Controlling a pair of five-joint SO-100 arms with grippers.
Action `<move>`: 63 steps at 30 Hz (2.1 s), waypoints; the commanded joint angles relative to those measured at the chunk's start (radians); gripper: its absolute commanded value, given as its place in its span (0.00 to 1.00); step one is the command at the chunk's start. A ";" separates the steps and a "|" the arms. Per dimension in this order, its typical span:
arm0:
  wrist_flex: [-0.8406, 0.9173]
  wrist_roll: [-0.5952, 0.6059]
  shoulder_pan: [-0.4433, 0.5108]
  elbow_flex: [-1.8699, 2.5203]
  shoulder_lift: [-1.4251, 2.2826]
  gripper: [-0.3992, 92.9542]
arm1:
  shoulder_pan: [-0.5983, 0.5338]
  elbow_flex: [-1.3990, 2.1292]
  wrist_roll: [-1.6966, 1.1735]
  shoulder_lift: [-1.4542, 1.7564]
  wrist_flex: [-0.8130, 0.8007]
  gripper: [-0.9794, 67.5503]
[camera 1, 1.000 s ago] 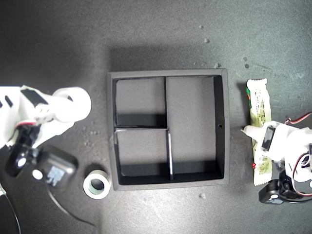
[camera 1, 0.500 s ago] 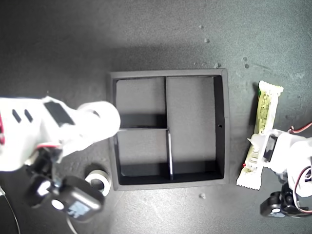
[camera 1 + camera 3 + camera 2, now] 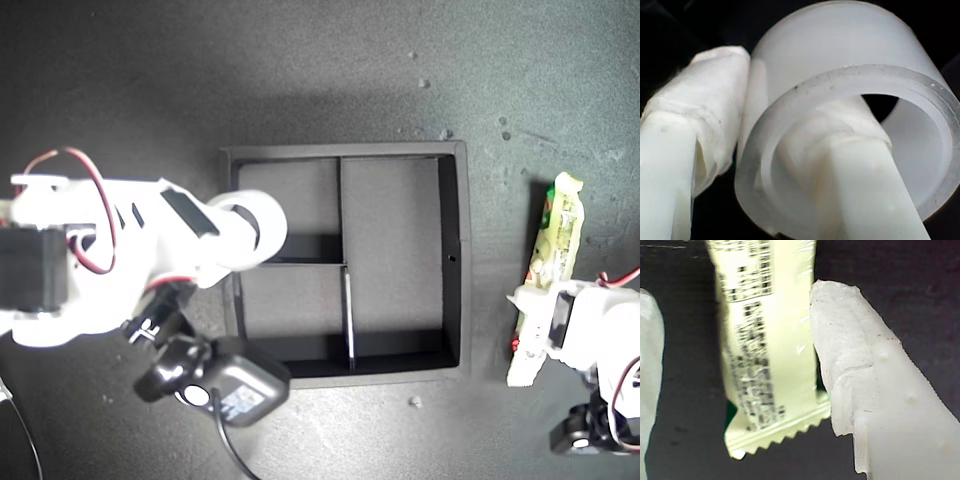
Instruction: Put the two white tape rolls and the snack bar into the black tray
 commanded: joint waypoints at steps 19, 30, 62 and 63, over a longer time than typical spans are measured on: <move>0.156 0.041 -0.091 -0.313 -0.287 0.01 | -0.025 0.238 0.129 0.015 -0.342 0.11; 0.170 0.049 -0.110 -0.356 -0.348 0.01 | -0.061 -0.308 -0.034 0.020 0.115 0.08; 0.707 0.008 -0.066 -1.367 -0.942 0.06 | 0.000 -0.897 -0.189 -0.373 -0.009 0.26; 0.707 0.003 -0.066 -1.338 -0.920 0.08 | 0.003 -0.896 -0.190 -0.373 -0.008 0.30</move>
